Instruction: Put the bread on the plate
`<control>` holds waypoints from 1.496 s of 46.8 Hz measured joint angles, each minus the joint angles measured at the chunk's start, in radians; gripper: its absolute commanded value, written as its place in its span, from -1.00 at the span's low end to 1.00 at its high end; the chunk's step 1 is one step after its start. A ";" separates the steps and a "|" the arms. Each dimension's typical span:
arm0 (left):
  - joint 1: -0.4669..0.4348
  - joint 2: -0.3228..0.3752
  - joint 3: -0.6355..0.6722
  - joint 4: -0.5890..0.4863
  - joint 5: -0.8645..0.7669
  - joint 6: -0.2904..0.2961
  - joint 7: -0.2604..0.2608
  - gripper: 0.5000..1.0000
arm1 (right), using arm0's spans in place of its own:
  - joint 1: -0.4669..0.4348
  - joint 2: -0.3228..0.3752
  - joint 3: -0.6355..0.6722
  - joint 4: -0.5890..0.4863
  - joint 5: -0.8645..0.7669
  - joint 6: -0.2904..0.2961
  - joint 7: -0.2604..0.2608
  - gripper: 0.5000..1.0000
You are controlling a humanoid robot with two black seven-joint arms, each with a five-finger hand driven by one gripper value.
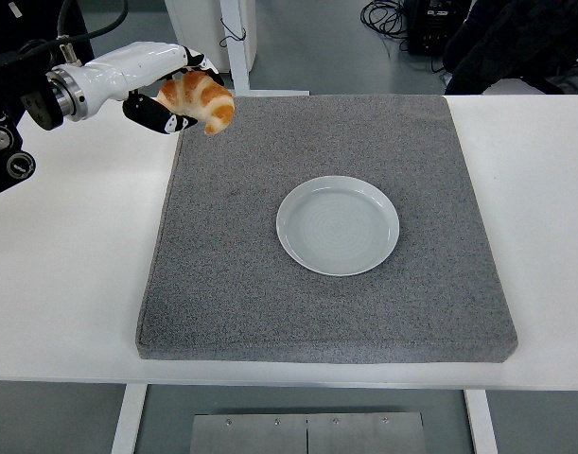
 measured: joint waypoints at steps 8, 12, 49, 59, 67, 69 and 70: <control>-0.028 -0.013 0.000 0.036 -0.002 -0.010 0.000 -1.00 | 0.000 0.000 0.000 0.000 0.000 0.000 0.000 1.00; -0.049 -0.030 0.000 0.038 -0.002 -0.013 0.000 -1.00 | 0.000 0.000 0.000 0.000 0.000 0.000 0.000 1.00; -0.124 -0.305 0.029 0.169 0.002 -0.025 0.003 -1.00 | 0.000 0.000 0.000 0.000 0.000 0.000 0.000 1.00; -0.170 -0.399 0.088 0.212 0.002 -0.025 0.003 -1.00 | 0.000 0.000 0.000 0.000 0.000 0.000 0.000 1.00; -0.174 -0.468 0.096 0.235 0.003 -0.025 0.003 -1.00 | 0.000 0.000 0.000 0.000 0.000 0.000 0.000 1.00; -0.173 -0.481 0.115 0.244 0.004 -0.025 0.002 -1.00 | 0.000 0.000 0.000 0.000 0.000 0.000 0.000 1.00; -0.173 -0.489 0.126 0.247 0.004 -0.025 0.002 -1.00 | 0.000 0.000 0.000 0.000 0.000 0.000 0.000 1.00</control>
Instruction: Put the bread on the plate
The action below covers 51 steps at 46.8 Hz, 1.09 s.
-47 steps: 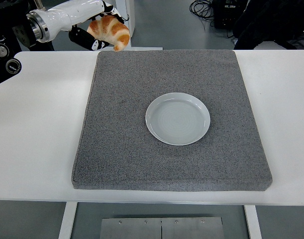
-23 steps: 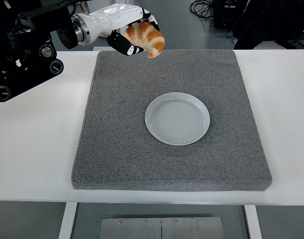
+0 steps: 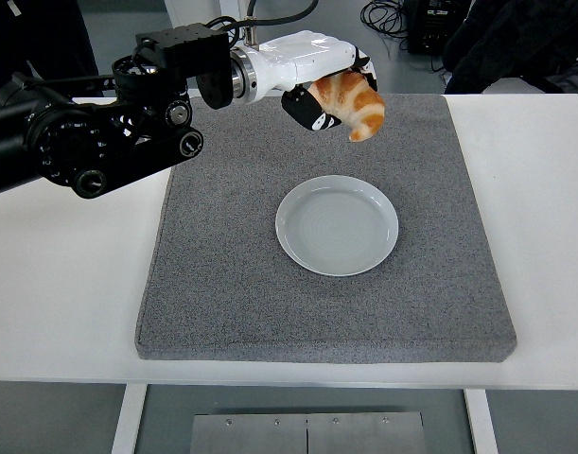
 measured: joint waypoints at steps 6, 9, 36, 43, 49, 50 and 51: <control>0.001 -0.055 0.053 0.004 0.000 0.001 -0.002 -1.00 | 0.000 0.000 0.000 0.000 0.000 0.000 0.000 1.00; 0.006 -0.065 0.057 0.004 0.003 0.002 -0.004 -1.00 | 0.000 0.000 0.000 0.000 0.000 0.000 -0.001 1.00; 0.096 -0.086 0.132 0.031 0.074 0.007 -0.009 -1.00 | 0.000 0.000 0.000 0.000 0.000 0.000 0.000 1.00; 0.106 -0.097 0.132 0.035 0.074 0.011 -0.009 -1.00 | 0.000 0.000 0.000 0.000 0.000 0.000 0.000 1.00; 0.121 -0.132 0.136 0.059 0.076 0.011 -0.010 -1.00 | 0.000 0.000 0.000 0.000 0.000 0.000 0.000 1.00; 0.124 -0.135 0.136 0.063 0.076 0.011 -0.011 -1.00 | 0.000 0.000 0.000 0.000 0.000 0.000 0.000 1.00; 0.128 -0.138 0.136 0.067 0.078 0.011 -0.012 -1.00 | 0.000 0.000 0.000 0.000 0.000 0.000 0.000 1.00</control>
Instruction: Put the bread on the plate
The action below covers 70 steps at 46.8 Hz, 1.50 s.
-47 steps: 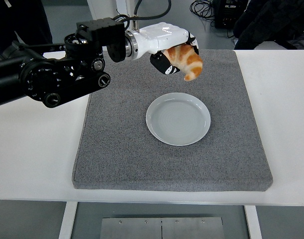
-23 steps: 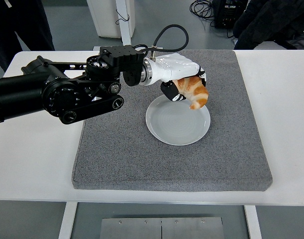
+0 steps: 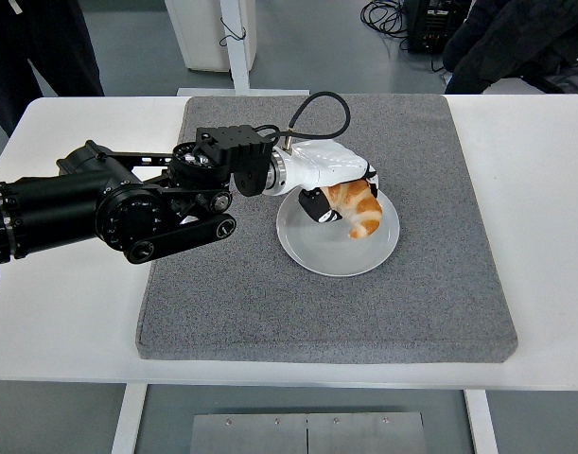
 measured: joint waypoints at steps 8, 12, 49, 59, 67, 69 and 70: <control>0.022 -0.030 0.002 0.034 0.019 0.000 -0.003 -1.00 | 0.000 0.000 0.000 0.000 0.000 0.000 0.000 1.00; 0.029 -0.042 0.002 0.048 0.020 0.001 -0.004 -1.00 | 0.000 0.000 0.000 0.000 0.000 0.000 0.000 1.00; 0.095 -0.045 0.001 0.070 0.062 0.014 -0.005 -1.00 | 0.000 0.000 0.000 0.000 0.000 0.000 0.000 1.00; 0.105 -0.043 0.001 0.070 0.062 0.024 -0.005 -1.00 | 0.000 0.000 0.000 0.000 0.000 0.000 0.000 1.00; 0.096 -0.037 0.000 0.063 0.047 0.019 0.003 1.00 | 0.000 0.000 0.000 0.000 0.000 0.000 -0.001 1.00; 0.094 -0.032 -0.001 0.057 0.045 0.016 0.003 1.00 | 0.000 0.000 0.000 0.000 0.000 0.000 -0.001 1.00; 0.094 -0.031 -0.001 0.056 0.045 0.015 0.003 1.00 | 0.000 0.000 0.000 0.000 0.000 0.000 -0.001 1.00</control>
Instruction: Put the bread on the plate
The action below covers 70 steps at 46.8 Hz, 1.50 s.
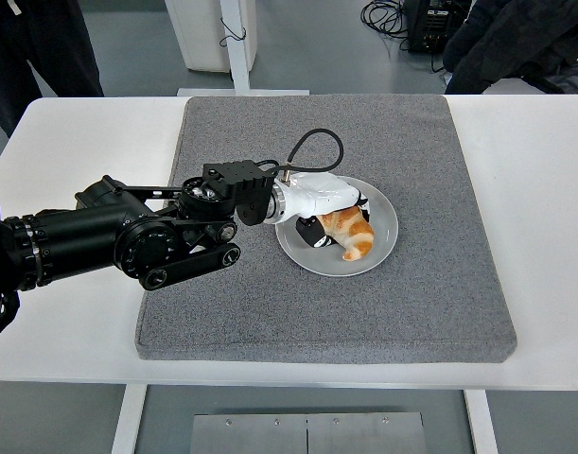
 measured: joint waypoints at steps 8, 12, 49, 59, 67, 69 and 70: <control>-0.014 0.025 -0.010 -0.014 -0.005 -0.003 -0.006 1.00 | 0.000 0.000 0.000 0.000 0.000 0.000 0.000 1.00; -0.045 0.055 -0.013 -0.060 -0.056 -0.020 -0.005 1.00 | 0.000 0.000 0.000 0.000 0.001 0.000 0.001 1.00; -0.078 0.227 -0.223 -0.127 -0.661 0.053 0.033 1.00 | 0.000 0.000 0.000 0.000 0.000 0.000 0.001 1.00; 0.064 0.232 -0.369 -0.119 -0.741 0.124 0.035 1.00 | 0.000 0.000 0.000 0.000 0.000 0.000 0.001 1.00; 0.183 0.209 -0.536 -0.107 -0.813 0.138 0.026 1.00 | 0.000 0.000 0.000 0.000 0.000 0.000 0.001 1.00; 0.220 0.199 -0.589 -0.097 -0.852 0.137 0.024 1.00 | 0.000 0.000 0.000 0.000 0.000 0.000 0.001 1.00; 0.232 0.193 -0.614 -0.088 -0.872 0.137 0.023 1.00 | 0.000 0.000 0.000 0.000 0.000 0.000 0.001 1.00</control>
